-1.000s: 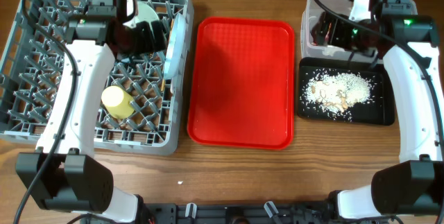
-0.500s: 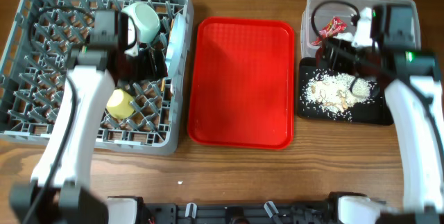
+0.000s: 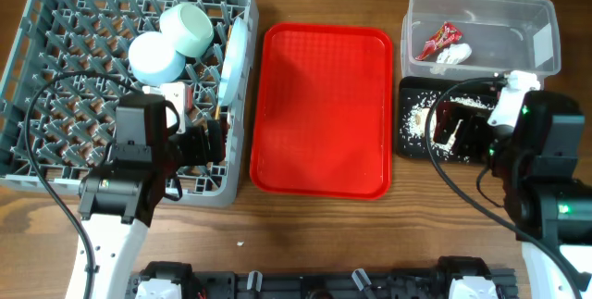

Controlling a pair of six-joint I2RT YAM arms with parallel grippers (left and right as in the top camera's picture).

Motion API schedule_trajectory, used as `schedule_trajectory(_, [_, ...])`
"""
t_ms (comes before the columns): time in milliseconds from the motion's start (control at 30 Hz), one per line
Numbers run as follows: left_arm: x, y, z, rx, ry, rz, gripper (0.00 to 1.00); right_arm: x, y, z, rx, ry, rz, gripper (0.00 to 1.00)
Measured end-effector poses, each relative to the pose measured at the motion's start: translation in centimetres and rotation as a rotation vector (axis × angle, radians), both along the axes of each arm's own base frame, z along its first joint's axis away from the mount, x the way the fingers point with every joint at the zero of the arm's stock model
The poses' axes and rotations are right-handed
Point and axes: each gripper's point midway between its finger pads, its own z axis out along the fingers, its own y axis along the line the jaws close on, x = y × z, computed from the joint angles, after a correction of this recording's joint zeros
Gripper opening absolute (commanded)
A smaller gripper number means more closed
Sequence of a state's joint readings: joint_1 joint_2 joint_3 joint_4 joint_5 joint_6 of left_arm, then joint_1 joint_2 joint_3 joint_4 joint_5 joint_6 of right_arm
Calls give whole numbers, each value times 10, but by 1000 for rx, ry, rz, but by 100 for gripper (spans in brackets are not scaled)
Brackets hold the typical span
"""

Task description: Sort waste into correct bins and load items into the dishwasher rack

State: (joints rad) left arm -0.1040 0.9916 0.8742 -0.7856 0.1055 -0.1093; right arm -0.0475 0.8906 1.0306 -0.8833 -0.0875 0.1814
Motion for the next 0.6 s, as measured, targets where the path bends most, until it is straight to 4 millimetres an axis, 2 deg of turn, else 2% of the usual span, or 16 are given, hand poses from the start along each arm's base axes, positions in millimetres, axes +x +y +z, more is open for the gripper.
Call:
schedule_trajectory(233, [1,0,1,0,-4,0,100,2,-1,-6,-1,23,-2,100])
schedule_trajectory(500, [1,0,0,0,0,0,100,16,-1,-39,5,149,-2,100])
schedule_trajectory(600, [1,0,-1,0,0,0,100,15,1,-42,3,158,4,100])
